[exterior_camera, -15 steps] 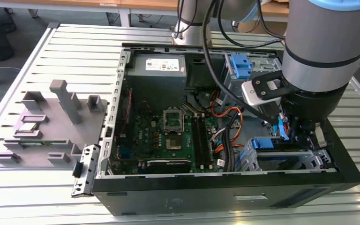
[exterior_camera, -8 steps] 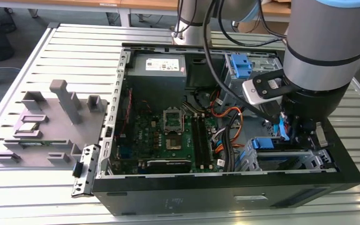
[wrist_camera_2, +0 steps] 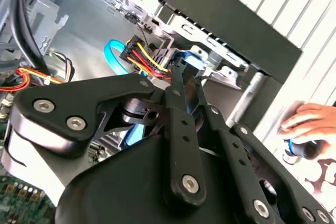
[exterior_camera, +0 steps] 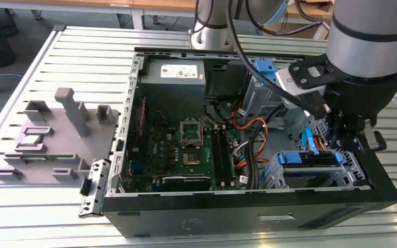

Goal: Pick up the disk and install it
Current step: 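Insert the second disk wire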

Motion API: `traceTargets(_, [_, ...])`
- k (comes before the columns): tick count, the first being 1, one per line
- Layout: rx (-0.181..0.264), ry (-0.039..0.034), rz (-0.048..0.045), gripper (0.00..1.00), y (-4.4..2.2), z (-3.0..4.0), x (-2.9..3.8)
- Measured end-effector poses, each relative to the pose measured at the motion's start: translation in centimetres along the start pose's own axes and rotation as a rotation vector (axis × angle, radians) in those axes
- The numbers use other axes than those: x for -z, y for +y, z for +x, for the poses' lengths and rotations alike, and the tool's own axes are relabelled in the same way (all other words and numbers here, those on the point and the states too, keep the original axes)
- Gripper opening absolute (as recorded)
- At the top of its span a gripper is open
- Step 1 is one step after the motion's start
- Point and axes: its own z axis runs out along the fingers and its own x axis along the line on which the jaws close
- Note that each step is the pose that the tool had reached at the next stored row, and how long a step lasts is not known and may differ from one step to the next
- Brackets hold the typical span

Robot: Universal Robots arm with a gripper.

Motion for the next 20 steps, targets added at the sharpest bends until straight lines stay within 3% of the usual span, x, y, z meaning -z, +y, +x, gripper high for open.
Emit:
traceTargets(2, [0.0,0.0,0.0,0.24,-0.19,0.0,0.5])
traceTargets(7, [0.0,-0.0002,0.0,0.24,-0.19,0.0,0.5])
traceTargets(8, [0.0,-0.0004,-0.0042,0.24,-0.2,0.0,0.49])
traceTargets(13, [-0.001,-0.0048,-0.0888,0.24,-0.19,0.01,0.33])
traceTargets(20, [-0.003,-0.012,-0.2161,0.24,-0.3,0.01,0.11])
